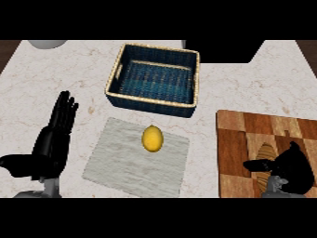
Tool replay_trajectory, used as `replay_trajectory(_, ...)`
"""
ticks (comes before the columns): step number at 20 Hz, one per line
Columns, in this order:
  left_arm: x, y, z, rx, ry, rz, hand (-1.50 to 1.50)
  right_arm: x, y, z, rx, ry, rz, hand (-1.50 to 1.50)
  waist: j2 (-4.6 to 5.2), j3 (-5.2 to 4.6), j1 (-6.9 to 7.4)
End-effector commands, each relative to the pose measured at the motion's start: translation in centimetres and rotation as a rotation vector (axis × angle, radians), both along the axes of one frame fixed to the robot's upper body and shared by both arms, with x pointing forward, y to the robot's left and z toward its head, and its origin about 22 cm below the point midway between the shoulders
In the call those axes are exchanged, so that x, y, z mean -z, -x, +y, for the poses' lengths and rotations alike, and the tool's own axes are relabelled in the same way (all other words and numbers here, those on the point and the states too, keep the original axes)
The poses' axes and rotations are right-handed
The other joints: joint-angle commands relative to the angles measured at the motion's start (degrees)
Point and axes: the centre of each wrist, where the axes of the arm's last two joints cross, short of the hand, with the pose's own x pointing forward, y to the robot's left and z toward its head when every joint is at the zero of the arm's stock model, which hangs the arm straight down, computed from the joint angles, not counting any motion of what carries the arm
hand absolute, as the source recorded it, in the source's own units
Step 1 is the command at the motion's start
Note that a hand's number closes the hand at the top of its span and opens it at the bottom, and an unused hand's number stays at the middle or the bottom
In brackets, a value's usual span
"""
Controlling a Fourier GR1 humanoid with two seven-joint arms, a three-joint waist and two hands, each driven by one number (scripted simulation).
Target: Pick the croissant from the cutting board and place it in the basket
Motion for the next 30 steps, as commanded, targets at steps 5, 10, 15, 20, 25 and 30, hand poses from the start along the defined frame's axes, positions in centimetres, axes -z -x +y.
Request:
replay_trajectory(5,0.1,-0.8,0.6,-0.002,0.002,-0.025,0.00,1.5,-1.2,0.2,0.030,-0.034,0.117,1.50,0.06,0.03,0.02)
replay_trajectory(10,-0.5,0.4,0.5,0.016,0.016,-0.001,0.00,1.2,-1.7,1.7,0.000,0.014,0.141,1.50,0.02,0.02,0.21)
replay_trajectory(15,-0.5,0.6,1.4,0.005,-0.010,-0.003,0.00,-0.3,-2.4,0.1,-0.033,0.045,0.128,1.50,0.01,0.02,0.07)
replay_trajectory(20,-1.4,-1.0,-1.6,0.098,0.009,-0.019,0.00,-0.8,-3.7,11.6,-0.527,0.166,0.047,1.50,0.96,0.08,6.39)
replay_trajectory(25,-1.9,-1.6,-3.7,0.226,0.002,-0.041,0.00,-3.4,-4.4,18.0,-0.922,0.305,-0.085,1.50,2.54,0.06,14.29)
replay_trajectory(30,-2.6,-2.6,-4.8,0.236,0.003,-0.042,0.00,-6.9,-4.8,21.9,-1.013,0.269,-0.273,1.50,2.16,0.23,13.48)
